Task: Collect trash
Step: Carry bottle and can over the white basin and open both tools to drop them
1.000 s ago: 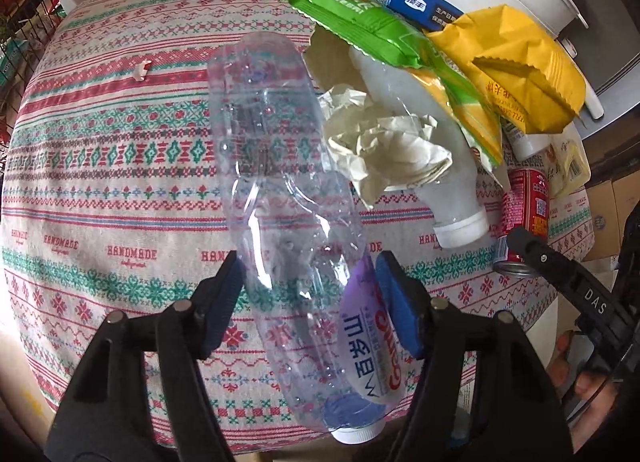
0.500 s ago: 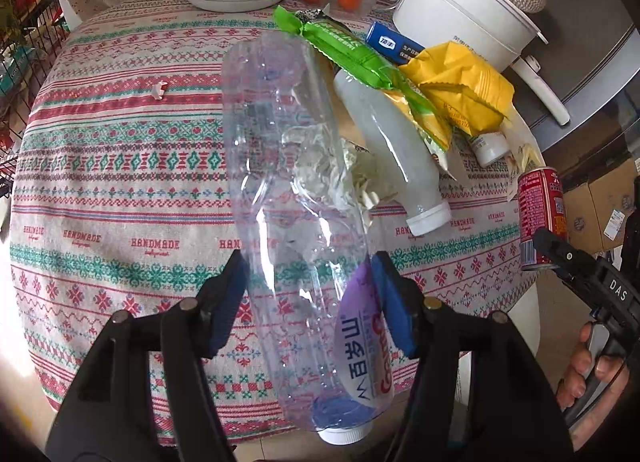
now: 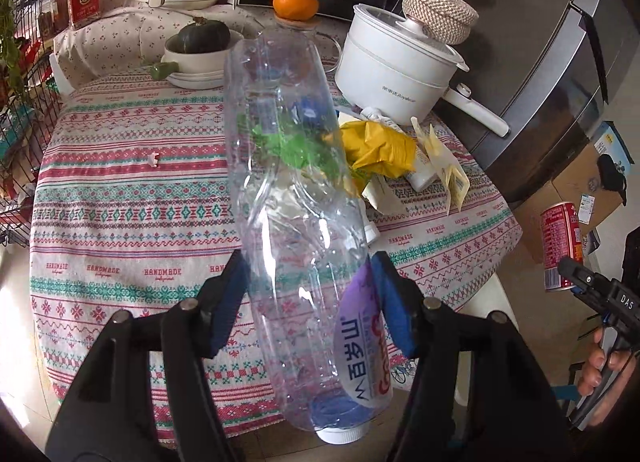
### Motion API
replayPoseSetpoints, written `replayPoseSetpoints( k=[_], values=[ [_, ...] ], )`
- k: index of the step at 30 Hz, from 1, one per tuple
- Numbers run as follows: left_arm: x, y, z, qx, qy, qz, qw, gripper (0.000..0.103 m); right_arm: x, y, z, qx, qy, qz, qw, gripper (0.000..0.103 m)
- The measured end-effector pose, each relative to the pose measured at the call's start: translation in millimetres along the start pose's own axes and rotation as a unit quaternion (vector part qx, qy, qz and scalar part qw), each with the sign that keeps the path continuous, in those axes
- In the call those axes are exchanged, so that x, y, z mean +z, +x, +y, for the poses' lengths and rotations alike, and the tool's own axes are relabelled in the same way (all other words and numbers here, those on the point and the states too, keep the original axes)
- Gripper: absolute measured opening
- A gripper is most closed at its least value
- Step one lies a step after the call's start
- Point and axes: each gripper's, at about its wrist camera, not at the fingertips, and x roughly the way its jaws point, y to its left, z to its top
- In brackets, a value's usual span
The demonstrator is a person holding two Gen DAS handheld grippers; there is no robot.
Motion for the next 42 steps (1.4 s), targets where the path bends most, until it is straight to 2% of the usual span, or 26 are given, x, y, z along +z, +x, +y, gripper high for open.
replayPoseSetpoints(
  k=[8,14,18,25,30,33,42],
  values=[
    [5,-22,-23,-0.046,0.009,-0.044,0.9979,0.064,-11,-38,-21,0.006,0.016,-0.019,1.0,0.053],
    [0,-24,-68,-0.101,0.044,-0.052,0.9926,0.064,-20,-53,-33,-0.006,0.017,-0.019,1.0,0.053],
    [-13,-6,-114,-0.13,0.091,-0.032,0.9868,0.064,-26,-60,-49,-0.03,0.033,-0.018,0.999,0.054],
    [-54,54,-188,-0.168,0.14,0.048,0.9745,0.064,-39,-75,-88,-0.068,0.071,-0.017,0.995,0.053],
    [-76,81,-229,-0.173,0.178,0.047,0.9675,0.064,-52,-84,-114,-0.093,0.091,-0.009,0.991,0.054],
    [-87,99,-246,-0.164,0.201,0.05,0.9644,0.064,-59,-84,-127,-0.105,0.102,0.004,0.989,0.054],
    [-107,137,-249,-0.131,0.222,0.07,0.9635,0.065,-71,-78,-158,-0.13,0.127,0.035,0.983,0.053]
  ],
)
